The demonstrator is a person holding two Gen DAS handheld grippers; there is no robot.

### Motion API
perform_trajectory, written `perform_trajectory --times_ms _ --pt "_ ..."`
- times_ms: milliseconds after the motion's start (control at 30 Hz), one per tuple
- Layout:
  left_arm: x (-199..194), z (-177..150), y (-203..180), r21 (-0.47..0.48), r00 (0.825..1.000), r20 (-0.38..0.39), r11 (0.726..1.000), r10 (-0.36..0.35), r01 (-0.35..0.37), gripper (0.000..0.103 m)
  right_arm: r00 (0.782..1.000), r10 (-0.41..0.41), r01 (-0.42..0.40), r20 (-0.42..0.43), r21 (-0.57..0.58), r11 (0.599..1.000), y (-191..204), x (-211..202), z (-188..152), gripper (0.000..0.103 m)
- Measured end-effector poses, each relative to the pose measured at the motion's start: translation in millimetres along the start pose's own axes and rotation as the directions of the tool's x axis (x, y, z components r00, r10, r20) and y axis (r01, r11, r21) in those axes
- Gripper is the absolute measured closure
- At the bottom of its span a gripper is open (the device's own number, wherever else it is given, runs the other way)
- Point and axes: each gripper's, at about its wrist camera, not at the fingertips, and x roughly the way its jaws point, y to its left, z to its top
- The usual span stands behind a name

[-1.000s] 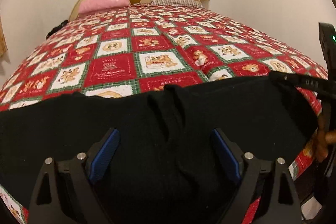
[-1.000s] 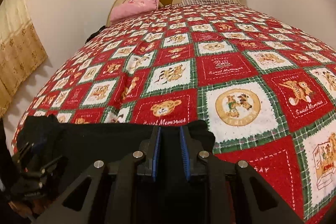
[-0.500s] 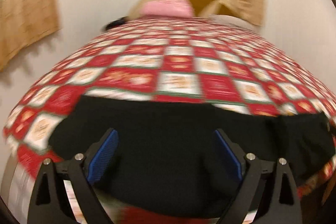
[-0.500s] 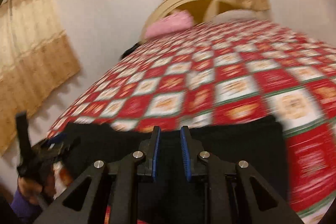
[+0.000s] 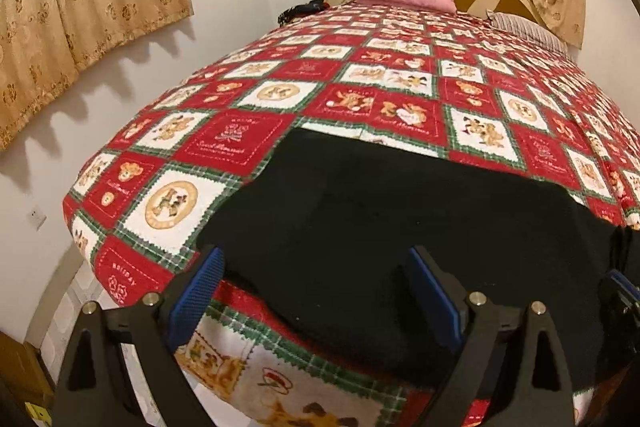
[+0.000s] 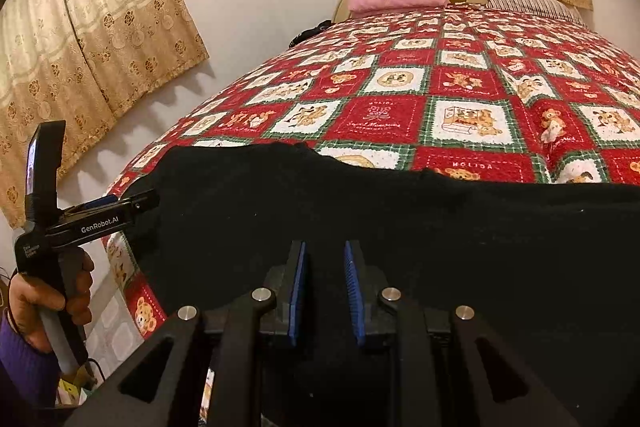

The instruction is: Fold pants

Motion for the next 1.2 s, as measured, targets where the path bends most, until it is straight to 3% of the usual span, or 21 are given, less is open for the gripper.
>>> perform_trajectory --times_ms 200,400,800,933,1200 --pt "1.9 -3.6 3.1 -0.004 1.0 -0.023 1.0 0.015 -0.015 0.009 0.999 -0.034 0.035 0.03 -0.028 0.999 5.2 0.2 -3.3 0.08" --pt "-0.5 -6.3 12.0 -0.018 0.999 -0.028 0.999 0.026 -0.026 0.009 0.997 -0.053 0.059 0.053 -0.1 0.993 17.1 1.2 -7.8 0.066" --pt "-5.6 -6.2 27.3 -0.037 0.996 -0.043 0.997 0.073 -0.074 0.009 0.999 -0.037 0.039 0.04 -0.051 0.998 12.1 2.8 -4.1 0.066" --pt "-0.2 -6.0 42.9 -0.114 0.997 -0.062 0.992 0.05 -0.057 0.007 0.999 -0.031 0.033 0.034 -0.046 0.998 11.4 3.1 -3.6 0.066" --pt "19.6 4.8 42.0 -0.175 0.995 -0.093 0.984 -0.034 0.017 0.007 1.0 -0.023 0.024 0.021 -0.039 0.999 11.0 4.4 -2.0 0.066"
